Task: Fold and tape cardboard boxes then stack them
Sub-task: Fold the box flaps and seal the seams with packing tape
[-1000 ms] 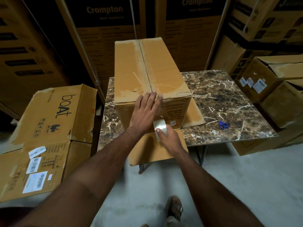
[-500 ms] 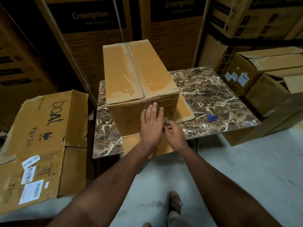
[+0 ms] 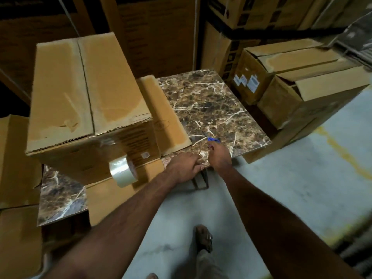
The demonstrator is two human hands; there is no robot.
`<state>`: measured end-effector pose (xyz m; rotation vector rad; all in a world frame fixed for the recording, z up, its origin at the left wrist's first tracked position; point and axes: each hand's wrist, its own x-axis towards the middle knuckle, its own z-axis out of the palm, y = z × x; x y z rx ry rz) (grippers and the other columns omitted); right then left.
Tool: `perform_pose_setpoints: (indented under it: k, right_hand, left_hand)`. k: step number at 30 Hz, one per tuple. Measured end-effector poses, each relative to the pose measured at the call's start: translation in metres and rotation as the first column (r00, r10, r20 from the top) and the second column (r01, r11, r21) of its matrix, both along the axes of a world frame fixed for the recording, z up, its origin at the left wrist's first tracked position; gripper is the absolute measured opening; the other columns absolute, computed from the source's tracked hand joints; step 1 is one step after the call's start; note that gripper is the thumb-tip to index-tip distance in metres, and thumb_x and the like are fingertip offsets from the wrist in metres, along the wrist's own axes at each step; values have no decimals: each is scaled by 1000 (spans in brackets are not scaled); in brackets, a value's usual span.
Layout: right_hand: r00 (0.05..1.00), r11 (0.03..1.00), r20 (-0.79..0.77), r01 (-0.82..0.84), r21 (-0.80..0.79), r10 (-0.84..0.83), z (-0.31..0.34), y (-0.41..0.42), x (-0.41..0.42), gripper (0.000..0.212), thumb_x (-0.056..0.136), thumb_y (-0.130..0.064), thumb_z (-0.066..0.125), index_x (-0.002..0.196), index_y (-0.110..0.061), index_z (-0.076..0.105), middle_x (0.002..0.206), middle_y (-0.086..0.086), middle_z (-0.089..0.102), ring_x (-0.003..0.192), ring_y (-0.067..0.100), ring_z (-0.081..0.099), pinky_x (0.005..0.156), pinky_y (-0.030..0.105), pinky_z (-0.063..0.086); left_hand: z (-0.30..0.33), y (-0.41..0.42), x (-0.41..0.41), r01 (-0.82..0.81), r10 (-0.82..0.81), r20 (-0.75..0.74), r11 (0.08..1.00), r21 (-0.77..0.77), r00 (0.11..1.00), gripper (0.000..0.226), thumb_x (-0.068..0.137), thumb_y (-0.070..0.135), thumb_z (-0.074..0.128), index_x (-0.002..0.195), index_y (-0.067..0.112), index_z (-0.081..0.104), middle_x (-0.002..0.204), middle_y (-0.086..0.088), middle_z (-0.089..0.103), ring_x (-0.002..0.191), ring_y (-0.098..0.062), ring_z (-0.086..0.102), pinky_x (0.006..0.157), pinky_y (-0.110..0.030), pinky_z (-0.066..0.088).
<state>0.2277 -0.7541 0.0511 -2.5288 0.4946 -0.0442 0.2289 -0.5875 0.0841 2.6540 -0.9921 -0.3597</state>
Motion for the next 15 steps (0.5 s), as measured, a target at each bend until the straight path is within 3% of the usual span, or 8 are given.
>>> perform_pose_setpoints:
  k: [4, 8, 11, 15]
  right_hand:
    - [994, 993, -43, -107, -56, 105, -33, -39, 32, 31, 90, -2, 53, 115, -10, 70, 101, 19, 68, 91, 36, 65, 67, 30, 40]
    - [975, 967, -92, -213, -142, 202, -48, -58, 62, 38, 96, -5, 55, 132, -16, 60, 117, 18, 57, 103, 34, 61, 82, 38, 51]
    - [957, 938, -208, -249, -241, 201, -49, -61, 76, 42, 94, -2, 59, 135, -12, 54, 128, 17, 52, 109, 35, 62, 85, 40, 55]
    - [913, 917, -381, -267, -297, 142, -51, -59, 81, 31, 92, -4, 63, 123, -4, 60, 117, 18, 61, 104, 30, 65, 78, 35, 55]
  left_hand:
    - [-23, -39, 22, -47, 45, -104, 999, -10, 994, 27, 98, 39, 51, 107, 16, 62, 111, -9, 67, 102, -29, 60, 85, -42, 50]
    - [-47, -62, 32, -87, 85, -191, 996, 0, 978, 29, 95, 38, 49, 108, 17, 65, 108, -8, 68, 98, -27, 60, 84, -43, 51]
    - [-60, -61, 40, -132, 134, -253, 991, 28, 958, 30, 97, 39, 50, 111, 17, 65, 109, -7, 68, 97, -25, 61, 84, -42, 51]
    - [-69, -54, 41, -218, 215, -304, 976, 26, 928, 27, 98, 33, 54, 115, 16, 67, 116, -5, 70, 103, -25, 63, 87, -39, 52]
